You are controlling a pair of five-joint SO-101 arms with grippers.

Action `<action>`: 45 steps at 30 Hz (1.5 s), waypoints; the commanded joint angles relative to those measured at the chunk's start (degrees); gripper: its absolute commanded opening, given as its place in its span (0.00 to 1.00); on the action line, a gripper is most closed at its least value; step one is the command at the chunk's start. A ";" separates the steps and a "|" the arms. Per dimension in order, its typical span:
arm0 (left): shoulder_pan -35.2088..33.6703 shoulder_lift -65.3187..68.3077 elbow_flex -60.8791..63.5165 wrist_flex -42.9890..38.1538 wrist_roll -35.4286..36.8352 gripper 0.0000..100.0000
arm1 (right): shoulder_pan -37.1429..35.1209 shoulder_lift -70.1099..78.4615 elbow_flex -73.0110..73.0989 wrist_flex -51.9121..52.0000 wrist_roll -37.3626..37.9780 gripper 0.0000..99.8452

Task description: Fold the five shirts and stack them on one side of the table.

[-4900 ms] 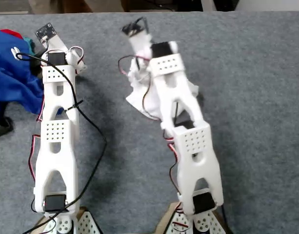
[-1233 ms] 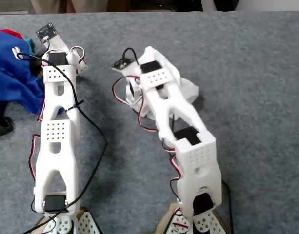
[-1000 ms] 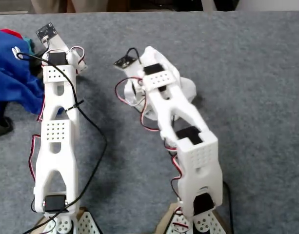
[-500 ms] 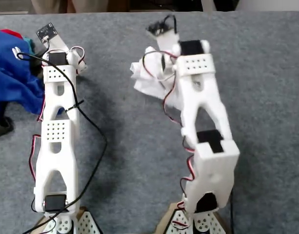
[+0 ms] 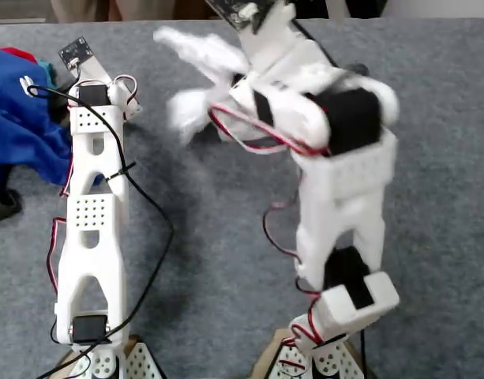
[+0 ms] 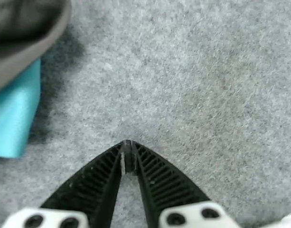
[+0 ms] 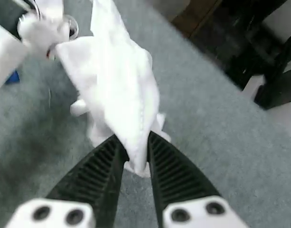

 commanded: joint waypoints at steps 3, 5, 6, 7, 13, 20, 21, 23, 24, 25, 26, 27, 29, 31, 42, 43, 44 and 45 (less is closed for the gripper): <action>0.00 -1.80 -2.46 -0.62 -0.26 0.02 | 5.67 -2.95 2.86 -0.18 -1.14 0.01; 0.00 -1.80 -2.46 -0.62 -0.26 0.02 | 9.63 -1.27 7.69 -2.20 -1.14 0.01; 0.00 -1.80 -2.46 -0.62 -0.26 0.02 | 11.65 -0.22 10.07 -3.69 -1.05 0.01; 0.00 -1.80 -2.46 -0.62 -0.26 0.02 | 13.49 0.84 12.26 -5.45 -0.97 0.01; 0.09 -1.80 -2.46 -0.62 -0.26 0.02 | 20.88 5.85 23.16 -14.86 1.23 0.01; 0.26 -1.80 -2.46 -0.62 -0.26 0.02 | 30.55 10.95 41.45 -26.02 5.63 0.01; 0.26 -1.80 -2.46 -0.62 -0.26 0.02 | 32.22 11.21 44.00 -27.78 6.24 0.01; 0.26 -1.80 -2.46 -0.62 -0.26 0.02 | 35.74 11.21 48.66 -31.03 7.47 0.01; 0.26 -1.80 -2.46 -0.62 -0.26 0.02 | 37.58 11.21 50.59 -32.18 8.18 0.01; 0.26 -1.80 -2.46 -0.62 -0.26 0.02 | 39.34 11.21 52.53 -33.14 8.97 0.01; 0.26 -1.80 -2.46 -0.62 -0.26 0.02 | 40.92 11.21 54.02 -33.85 9.85 0.01; 0.26 -1.80 -2.46 -0.62 -0.26 0.02 | 42.24 11.21 55.52 -34.29 10.81 0.01; 0.26 -1.80 -2.46 -0.62 -0.26 0.02 | 43.74 11.21 57.80 -35.08 12.92 0.01; 0.26 -1.80 -2.46 -0.62 -0.09 0.02 | 43.91 11.12 58.77 -34.99 14.59 0.03; -1.58 -1.80 -2.55 -0.62 0.26 0.02 | 38.37 4.44 52.18 -24.53 14.59 0.39; -2.11 -1.80 -2.55 -0.70 0.97 0.02 | 36.97 2.07 51.74 -23.21 14.51 0.39; -2.46 -1.80 -2.55 -0.70 1.93 0.02 | 34.95 -0.31 51.30 -21.89 14.24 0.39; -2.99 -1.80 -2.55 -0.70 2.55 0.02 | 32.40 -2.68 51.03 -21.01 13.27 0.39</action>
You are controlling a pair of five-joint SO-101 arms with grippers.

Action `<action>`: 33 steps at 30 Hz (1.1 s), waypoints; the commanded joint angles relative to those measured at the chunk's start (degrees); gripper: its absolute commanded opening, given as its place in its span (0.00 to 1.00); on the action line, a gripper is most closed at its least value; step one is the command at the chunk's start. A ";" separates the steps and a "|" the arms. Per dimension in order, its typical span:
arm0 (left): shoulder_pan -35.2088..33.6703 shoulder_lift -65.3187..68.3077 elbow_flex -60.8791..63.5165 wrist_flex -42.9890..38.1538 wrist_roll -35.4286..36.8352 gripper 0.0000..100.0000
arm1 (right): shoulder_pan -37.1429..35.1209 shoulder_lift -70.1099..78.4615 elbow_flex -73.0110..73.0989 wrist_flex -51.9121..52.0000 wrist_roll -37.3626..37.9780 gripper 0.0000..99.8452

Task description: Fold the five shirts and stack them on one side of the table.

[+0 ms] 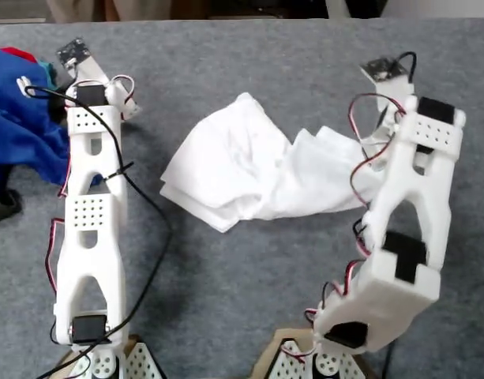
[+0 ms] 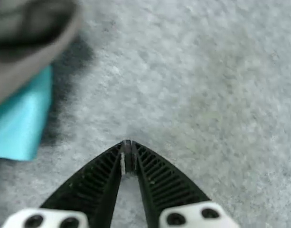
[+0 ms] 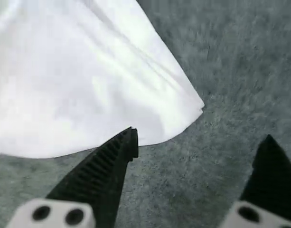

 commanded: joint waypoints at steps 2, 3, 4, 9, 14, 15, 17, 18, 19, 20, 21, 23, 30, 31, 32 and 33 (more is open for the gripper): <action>-1.76 -1.80 -2.55 -0.09 2.37 0.02 | -12.79 -12.26 -3.21 4.22 -2.55 0.36; -1.58 -1.80 -2.55 0.79 2.29 0.02 | -16.84 -12.97 -2.77 4.57 -3.16 0.34; -1.49 -1.80 -2.55 1.14 2.29 0.02 | -20.88 -13.05 -2.33 4.66 -3.60 0.33; -2.99 -1.80 -2.55 0.88 3.25 0.02 | -36.35 -9.98 -2.59 0.26 -6.15 0.27; -4.84 -1.80 -2.55 1.05 6.95 0.02 | -41.89 1.27 -5.32 -3.96 -6.33 0.27; -5.01 -1.80 -2.55 1.05 7.56 0.02 | -41.98 4.00 -5.93 -4.04 -6.33 0.27; -5.10 -1.80 -2.55 1.05 8.00 0.02 | -42.15 9.45 -7.78 -4.13 -6.77 0.27; -5.10 -1.80 -2.55 1.05 8.00 0.02 | -42.15 11.91 -8.92 -4.13 -7.47 0.27; -5.10 -1.80 -2.55 1.05 8.00 0.02 | -42.24 14.20 -10.07 -4.13 -7.91 0.27; -5.10 -1.80 -2.55 1.05 8.00 0.02 | -42.24 16.40 -11.30 -4.13 -8.00 0.27; -5.10 -1.80 -2.55 1.05 8.00 0.02 | -42.42 18.59 -12.70 -4.13 -7.91 0.27; -5.10 -1.80 -2.55 1.05 8.00 0.02 | -42.42 22.99 -15.43 -4.13 -7.91 0.27; -4.75 -1.80 -2.55 1.05 8.00 0.02 | -40.22 34.24 -26.68 -3.34 -10.29 0.08; -4.75 -1.80 -2.55 1.05 8.00 0.02 | -39.52 34.77 -28.53 -2.55 -11.16 0.04; -4.75 -1.80 -2.55 1.05 8.00 0.02 | -38.90 35.12 -30.55 -1.58 -11.69 0.02; -4.66 -1.80 -2.55 1.05 8.00 0.02 | -38.20 35.30 -32.40 -0.35 -11.78 0.02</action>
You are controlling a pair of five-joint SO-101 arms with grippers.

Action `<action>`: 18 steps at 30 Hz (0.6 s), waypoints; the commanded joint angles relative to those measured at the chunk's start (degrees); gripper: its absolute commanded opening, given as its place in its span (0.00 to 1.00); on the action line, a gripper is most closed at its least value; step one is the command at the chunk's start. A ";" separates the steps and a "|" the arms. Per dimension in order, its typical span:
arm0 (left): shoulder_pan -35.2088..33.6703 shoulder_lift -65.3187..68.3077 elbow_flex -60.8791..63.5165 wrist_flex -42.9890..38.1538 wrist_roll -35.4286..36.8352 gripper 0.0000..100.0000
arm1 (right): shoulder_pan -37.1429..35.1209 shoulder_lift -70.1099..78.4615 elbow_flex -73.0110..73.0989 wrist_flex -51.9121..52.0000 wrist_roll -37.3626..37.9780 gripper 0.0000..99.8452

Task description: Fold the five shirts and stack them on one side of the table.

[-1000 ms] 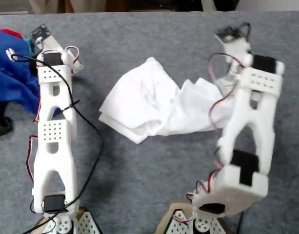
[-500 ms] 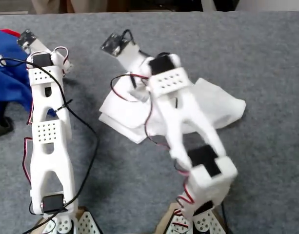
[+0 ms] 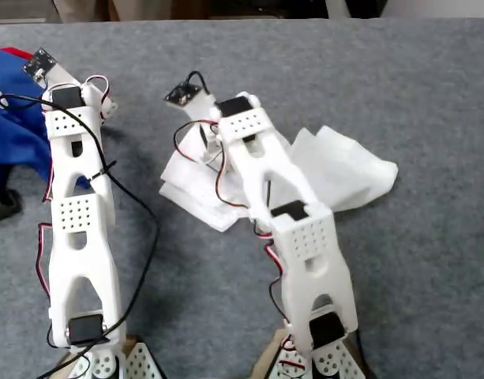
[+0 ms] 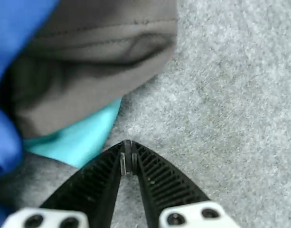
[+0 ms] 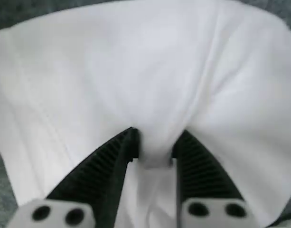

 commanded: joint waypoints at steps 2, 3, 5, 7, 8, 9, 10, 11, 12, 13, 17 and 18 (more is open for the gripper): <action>0.00 -1.80 -2.55 0.26 0.26 0.02 | 3.56 0.13 -10.68 4.57 -1.58 0.02; 0.00 -1.80 -2.55 0.26 0.26 0.02 | 4.00 0.13 -12.62 5.89 -1.58 0.02; -0.09 -1.80 -2.55 0.26 0.26 0.02 | 4.70 0.04 -16.92 9.05 -1.58 0.02; 0.00 -1.80 -2.55 0.26 0.26 0.02 | 5.05 0.04 -22.64 13.19 -1.58 0.02; 0.00 -1.80 -2.55 0.26 0.26 0.02 | 5.05 0.04 -25.98 15.12 -1.58 0.02; 0.00 -1.80 -2.55 0.26 0.26 0.02 | 5.05 0.04 -29.67 16.88 -1.58 0.02; 0.00 -1.80 -2.55 0.26 0.26 0.02 | 5.05 0.04 -33.54 18.73 -1.58 0.02; 0.09 -1.80 -2.55 0.26 0.26 0.02 | 5.05 0.04 -37.32 20.22 -1.58 0.02; 0.09 -1.80 -2.55 0.26 0.26 0.02 | 5.14 0.22 -41.01 21.54 -1.58 0.02; 0.09 -1.80 -2.55 0.26 0.26 0.02 | 5.49 0.22 -44.18 22.86 -1.58 0.02; 0.09 -1.80 -2.55 0.26 0.26 0.02 | 5.67 0.04 -52.88 27.16 -1.67 0.02; 0.09 -1.80 -2.55 0.26 0.26 0.02 | 5.49 -0.04 -54.37 27.43 -2.29 0.02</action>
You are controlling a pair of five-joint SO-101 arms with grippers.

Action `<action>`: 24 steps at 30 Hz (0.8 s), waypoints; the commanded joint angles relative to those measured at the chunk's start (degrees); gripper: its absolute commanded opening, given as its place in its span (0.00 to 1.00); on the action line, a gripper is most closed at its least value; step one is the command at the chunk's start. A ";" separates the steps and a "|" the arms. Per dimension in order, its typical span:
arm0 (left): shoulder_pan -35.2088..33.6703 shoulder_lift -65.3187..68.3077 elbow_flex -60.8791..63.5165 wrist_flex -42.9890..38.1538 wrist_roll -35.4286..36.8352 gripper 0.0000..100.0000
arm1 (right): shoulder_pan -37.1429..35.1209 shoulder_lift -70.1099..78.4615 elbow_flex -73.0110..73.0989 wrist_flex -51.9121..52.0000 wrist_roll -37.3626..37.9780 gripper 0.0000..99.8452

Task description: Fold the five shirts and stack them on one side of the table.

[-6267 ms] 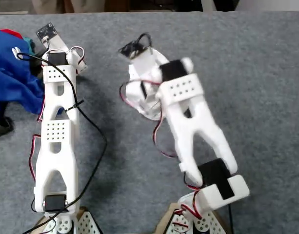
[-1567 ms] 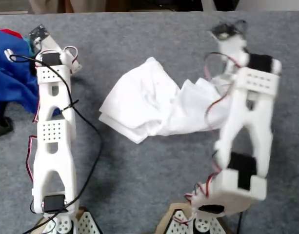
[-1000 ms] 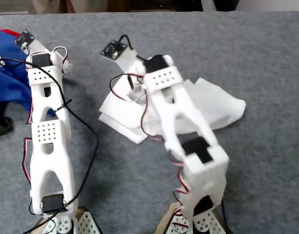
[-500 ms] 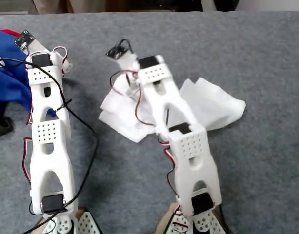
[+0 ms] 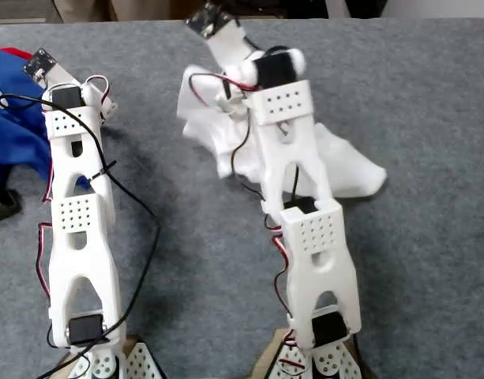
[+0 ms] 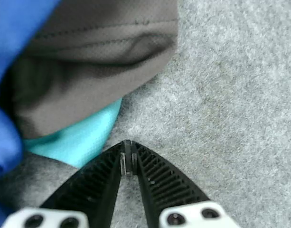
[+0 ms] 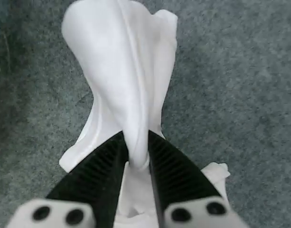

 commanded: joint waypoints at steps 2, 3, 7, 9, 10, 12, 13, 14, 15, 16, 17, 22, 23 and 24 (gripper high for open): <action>0.09 -1.80 -2.55 0.26 0.26 0.02 | -0.04 -1.63 -9.27 1.58 -2.90 0.01; 0.09 -1.80 -2.55 0.26 0.26 0.02 | -0.84 -2.51 -9.80 1.58 -3.43 0.01; 0.09 -1.80 -2.55 0.26 0.35 0.02 | -4.97 -7.25 -9.80 1.14 -6.24 0.01; 0.00 -1.80 -2.55 0.26 0.44 0.02 | -6.55 -9.01 -9.71 -0.18 -7.56 0.01; 0.00 -1.80 -2.55 0.26 0.44 0.02 | -7.25 -9.71 -9.80 -1.14 -8.26 0.01; 0.00 -1.80 -2.55 0.18 0.44 0.02 | -8.48 -11.30 -10.15 -3.34 -9.85 0.01; 0.00 -1.80 -2.55 0.18 0.44 0.02 | -9.01 -12.09 -9.80 -4.92 -11.08 0.01; 0.00 -1.80 -2.55 0.18 0.44 0.02 | -9.36 -12.88 -9.80 -6.59 -12.04 0.01; 0.00 -1.80 -2.55 0.18 0.44 0.02 | -9.54 -13.41 -9.80 -8.26 -13.10 0.01; -0.09 -1.80 -2.55 0.18 0.44 0.02 | -9.54 -13.85 -9.80 -10.29 -14.24 0.01; -0.09 -1.80 -2.55 0.18 0.44 0.02 | -9.19 -14.20 -9.80 -12.40 -15.38 0.01; -0.09 -1.80 -2.55 0.18 0.44 0.02 | -1.27 -14.02 -9.63 -20.31 -20.04 0.02; -0.09 -1.80 -2.55 0.18 0.44 0.02 | 0.84 -13.85 -8.92 -20.75 -20.75 0.02; -0.09 -1.80 -2.55 0.18 0.44 0.02 | 3.03 -13.41 -8.40 -20.84 -21.19 0.02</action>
